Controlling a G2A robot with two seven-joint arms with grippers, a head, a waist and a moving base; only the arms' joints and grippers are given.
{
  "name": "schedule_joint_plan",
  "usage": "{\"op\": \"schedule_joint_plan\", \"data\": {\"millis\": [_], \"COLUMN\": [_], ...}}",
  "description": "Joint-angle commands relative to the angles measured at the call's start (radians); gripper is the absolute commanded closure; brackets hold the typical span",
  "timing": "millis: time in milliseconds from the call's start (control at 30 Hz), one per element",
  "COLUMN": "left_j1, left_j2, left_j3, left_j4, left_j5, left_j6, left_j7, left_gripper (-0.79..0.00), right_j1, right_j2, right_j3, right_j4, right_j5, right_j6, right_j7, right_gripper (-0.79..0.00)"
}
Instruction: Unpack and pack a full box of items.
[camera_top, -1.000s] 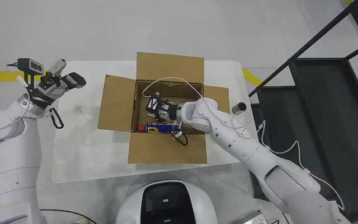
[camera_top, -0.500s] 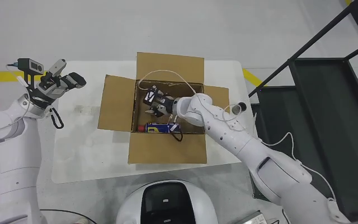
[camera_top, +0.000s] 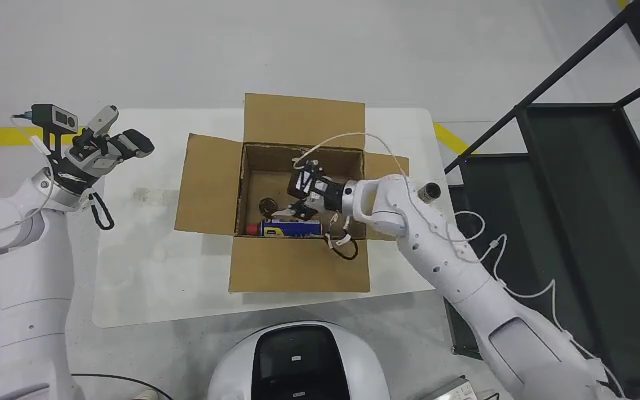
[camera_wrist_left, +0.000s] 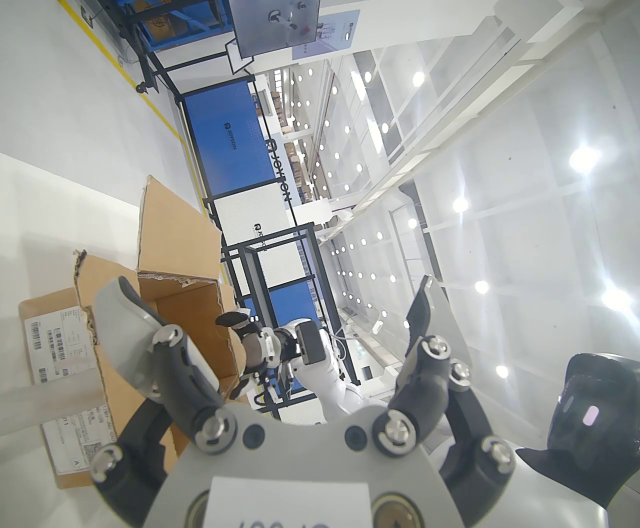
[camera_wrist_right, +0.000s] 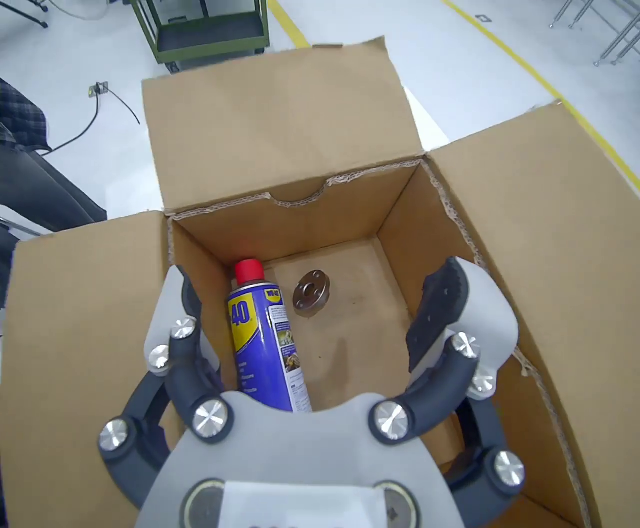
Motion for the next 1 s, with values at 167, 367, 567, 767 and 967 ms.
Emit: {"op": "schedule_joint_plan", "data": {"millis": [167, 367, 567, 767, 967], "left_j1": [0.000, 0.000, 0.000, 0.000, 0.000], "left_j2": [0.000, 0.000, 0.000, 0.000, 0.000], "left_j3": [0.000, 0.000, 0.000, 0.000, 0.000], "left_j4": [0.000, 0.000, 0.000, 0.000, 0.000], "left_j5": [0.000, 0.000, 0.000, 0.000, 0.000], "left_j6": [0.000, 0.000, 0.000, 0.000, 0.000], "left_j7": [0.000, 0.000, 0.000, 0.000, 0.000], "left_gripper": [-0.785, -0.785, -0.785, -0.785, -0.785], "right_j1": [-0.234, -0.347, -0.351, -0.351, -0.347], "right_j2": [0.061, 0.085, 0.085, 0.085, 0.084], "right_j3": [0.283, 0.441, 0.447, 0.447, 0.471], "right_j4": [-0.152, -0.188, -0.188, -0.188, -0.126], "right_j5": [0.030, 0.066, 0.068, 0.068, 0.068], "right_j6": [0.045, 0.082, 0.082, 0.082, 0.176], "right_j7": [-0.071, -0.094, -0.097, -0.097, -0.116], "right_gripper": [-0.785, -0.785, -0.785, -0.785, -0.785]}}
